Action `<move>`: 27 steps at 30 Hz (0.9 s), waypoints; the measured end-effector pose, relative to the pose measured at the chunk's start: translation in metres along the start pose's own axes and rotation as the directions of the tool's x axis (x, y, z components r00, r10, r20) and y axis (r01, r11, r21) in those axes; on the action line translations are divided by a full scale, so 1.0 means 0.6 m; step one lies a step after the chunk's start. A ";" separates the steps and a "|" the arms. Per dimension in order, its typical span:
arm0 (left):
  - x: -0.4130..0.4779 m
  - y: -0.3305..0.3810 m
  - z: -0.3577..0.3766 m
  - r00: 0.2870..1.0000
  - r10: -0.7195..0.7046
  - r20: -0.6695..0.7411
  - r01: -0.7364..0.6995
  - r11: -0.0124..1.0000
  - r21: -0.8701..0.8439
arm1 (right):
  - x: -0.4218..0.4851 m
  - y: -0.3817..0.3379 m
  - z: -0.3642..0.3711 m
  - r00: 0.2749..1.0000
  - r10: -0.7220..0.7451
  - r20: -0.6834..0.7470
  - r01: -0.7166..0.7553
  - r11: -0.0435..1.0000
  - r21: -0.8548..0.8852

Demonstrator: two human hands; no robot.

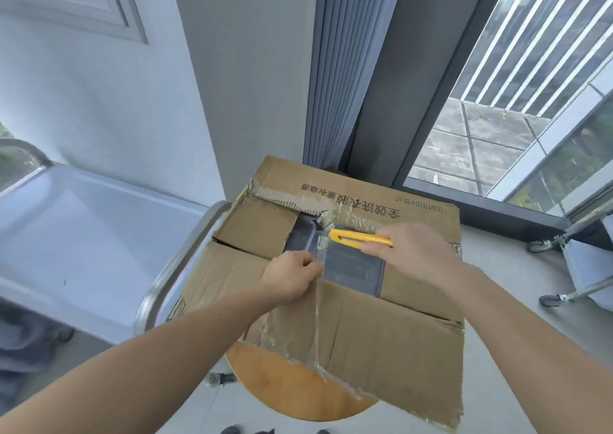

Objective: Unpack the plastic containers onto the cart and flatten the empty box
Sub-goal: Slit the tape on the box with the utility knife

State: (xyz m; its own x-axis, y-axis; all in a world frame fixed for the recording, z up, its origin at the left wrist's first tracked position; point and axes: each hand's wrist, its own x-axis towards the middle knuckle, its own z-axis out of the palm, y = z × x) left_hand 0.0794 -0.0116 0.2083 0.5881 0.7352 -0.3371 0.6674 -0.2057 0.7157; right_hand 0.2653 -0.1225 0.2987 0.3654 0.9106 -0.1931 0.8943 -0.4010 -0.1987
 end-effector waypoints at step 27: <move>-0.026 0.028 0.014 0.990 -0.017 -0.137 0.010 0.999 -0.048 | 0.027 0.008 -0.014 0.929 -0.326 0.176 0.367 0.872 -0.324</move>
State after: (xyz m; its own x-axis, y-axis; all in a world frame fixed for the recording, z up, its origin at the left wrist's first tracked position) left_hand 0.0851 -0.0320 0.2201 0.5089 0.8200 -0.2620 0.6505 -0.1670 0.7409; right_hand 0.2778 -0.1086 0.3025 0.0025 0.9589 -0.2837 0.9976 0.0173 0.0674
